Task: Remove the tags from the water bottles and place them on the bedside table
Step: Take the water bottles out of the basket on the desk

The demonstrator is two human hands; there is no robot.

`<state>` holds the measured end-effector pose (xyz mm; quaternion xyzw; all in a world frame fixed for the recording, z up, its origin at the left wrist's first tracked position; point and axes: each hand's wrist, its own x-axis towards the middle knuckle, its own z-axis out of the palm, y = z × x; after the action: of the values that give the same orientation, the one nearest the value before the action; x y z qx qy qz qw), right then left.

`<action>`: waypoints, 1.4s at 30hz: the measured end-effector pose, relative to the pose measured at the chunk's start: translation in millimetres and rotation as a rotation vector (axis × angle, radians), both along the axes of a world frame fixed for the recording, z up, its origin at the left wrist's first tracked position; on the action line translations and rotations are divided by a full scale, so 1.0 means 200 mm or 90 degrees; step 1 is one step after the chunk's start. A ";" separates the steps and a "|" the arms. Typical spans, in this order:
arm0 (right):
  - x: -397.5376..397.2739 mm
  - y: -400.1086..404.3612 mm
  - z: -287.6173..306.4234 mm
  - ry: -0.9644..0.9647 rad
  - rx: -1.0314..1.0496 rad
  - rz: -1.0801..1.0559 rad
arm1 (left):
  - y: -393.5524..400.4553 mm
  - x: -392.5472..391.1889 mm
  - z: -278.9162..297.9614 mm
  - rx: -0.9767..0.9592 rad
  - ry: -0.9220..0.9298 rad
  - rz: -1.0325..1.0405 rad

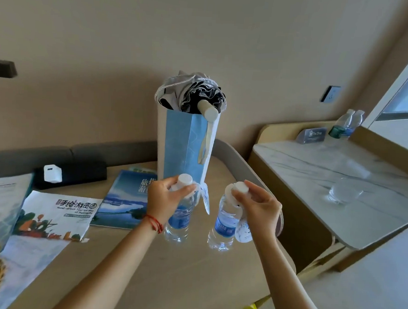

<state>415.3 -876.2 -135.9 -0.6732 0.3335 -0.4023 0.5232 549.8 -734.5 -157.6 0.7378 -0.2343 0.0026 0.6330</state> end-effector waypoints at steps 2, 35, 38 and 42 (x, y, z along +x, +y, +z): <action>0.03 -0.07 -0.03 0.007 0.009 0.020 | -0.07 0.00 -0.01 -0.013 0.010 0.019; 0.09 -0.41 -0.26 0.045 -0.037 0.118 | -0.29 0.03 -0.21 0.058 -0.026 0.115; 0.08 -0.40 -0.26 0.046 -0.021 0.119 | -0.28 0.02 -0.22 0.067 -0.024 0.108; 0.06 -0.40 -0.26 0.050 -0.008 0.115 | -0.27 0.01 -0.21 0.074 -0.024 0.100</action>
<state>427.8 -955.9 -187.8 -0.7189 0.2892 -0.3291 0.5396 552.5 -789.5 -200.0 0.7894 -0.1873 0.0530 0.5822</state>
